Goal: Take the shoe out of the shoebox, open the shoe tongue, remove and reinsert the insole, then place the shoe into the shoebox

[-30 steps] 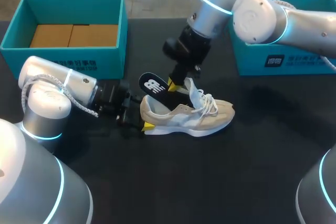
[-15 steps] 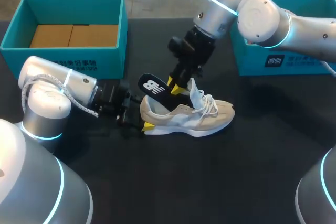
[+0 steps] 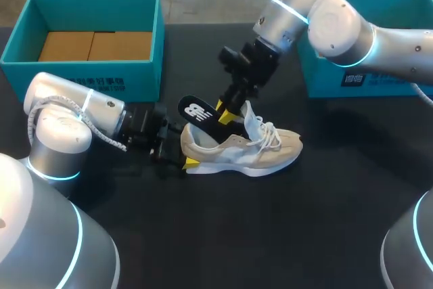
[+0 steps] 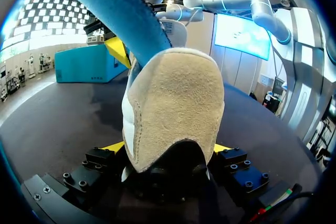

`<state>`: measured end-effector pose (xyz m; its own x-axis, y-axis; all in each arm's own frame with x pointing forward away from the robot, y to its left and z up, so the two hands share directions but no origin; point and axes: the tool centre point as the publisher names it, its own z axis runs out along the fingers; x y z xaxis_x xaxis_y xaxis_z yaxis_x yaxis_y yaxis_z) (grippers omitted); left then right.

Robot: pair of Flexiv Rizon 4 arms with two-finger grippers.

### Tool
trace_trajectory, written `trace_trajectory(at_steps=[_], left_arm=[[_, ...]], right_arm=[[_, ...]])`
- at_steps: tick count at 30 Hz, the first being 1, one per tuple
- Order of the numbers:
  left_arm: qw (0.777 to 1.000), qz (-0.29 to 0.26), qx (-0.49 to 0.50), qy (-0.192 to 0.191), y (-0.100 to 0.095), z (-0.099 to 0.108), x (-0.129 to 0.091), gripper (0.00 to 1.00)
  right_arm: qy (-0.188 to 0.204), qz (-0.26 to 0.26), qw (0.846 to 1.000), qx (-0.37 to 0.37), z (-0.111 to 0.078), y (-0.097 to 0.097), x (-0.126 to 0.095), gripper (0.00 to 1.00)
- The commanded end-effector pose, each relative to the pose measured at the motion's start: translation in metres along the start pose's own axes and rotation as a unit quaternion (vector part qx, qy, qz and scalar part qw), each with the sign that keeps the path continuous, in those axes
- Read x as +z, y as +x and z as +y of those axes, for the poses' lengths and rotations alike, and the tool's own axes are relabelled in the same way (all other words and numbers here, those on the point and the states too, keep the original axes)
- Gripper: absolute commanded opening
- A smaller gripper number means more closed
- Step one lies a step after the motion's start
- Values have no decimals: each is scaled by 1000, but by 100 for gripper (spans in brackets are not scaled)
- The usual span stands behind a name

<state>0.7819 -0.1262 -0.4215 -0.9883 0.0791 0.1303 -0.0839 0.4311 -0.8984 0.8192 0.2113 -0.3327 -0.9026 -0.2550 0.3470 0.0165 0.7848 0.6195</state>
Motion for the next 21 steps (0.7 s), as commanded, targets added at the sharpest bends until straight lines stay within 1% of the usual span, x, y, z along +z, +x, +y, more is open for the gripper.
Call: trace_trajectory(at_steps=[1, 4, 6, 9, 11, 14, 17, 21], left_arm=[[1000, 0, 0, 0, 0, 2, -1, 0], [1000, 0, 0, 0, 0, 2, -1, 0], [1000, 0, 0, 0, 0, 2, -1, 0], [1000, 0, 0, 0, 0, 2, -1, 0], [1000, 0, 0, 0, 0, 2, -1, 0], [1000, 0, 0, 0, 0, 2, -1, 0], [1000, 0, 0, 0, 0, 2, -1, 0], [1000, 0, 0, 0, 0, 2, -1, 0]], right_arm=[[2, 16, 1000, 8, 4, -7, 2, 36], [1, 30, 999, 19, 6, -7, 0, 37], [-3, 39, 999, 27, 7, -6, -1, 36], [-12, 55, 998, 35, 10, -8, -1, 36], [-13, 53, 997, 49, 11, -8, -2, 37], [-23, 55, 997, 58, 13, -7, -2, 36], [-19, 58, 996, 68, 15, -5, -2, 34], [-21, 64, 995, 74, 15, -3, 2, 35]])
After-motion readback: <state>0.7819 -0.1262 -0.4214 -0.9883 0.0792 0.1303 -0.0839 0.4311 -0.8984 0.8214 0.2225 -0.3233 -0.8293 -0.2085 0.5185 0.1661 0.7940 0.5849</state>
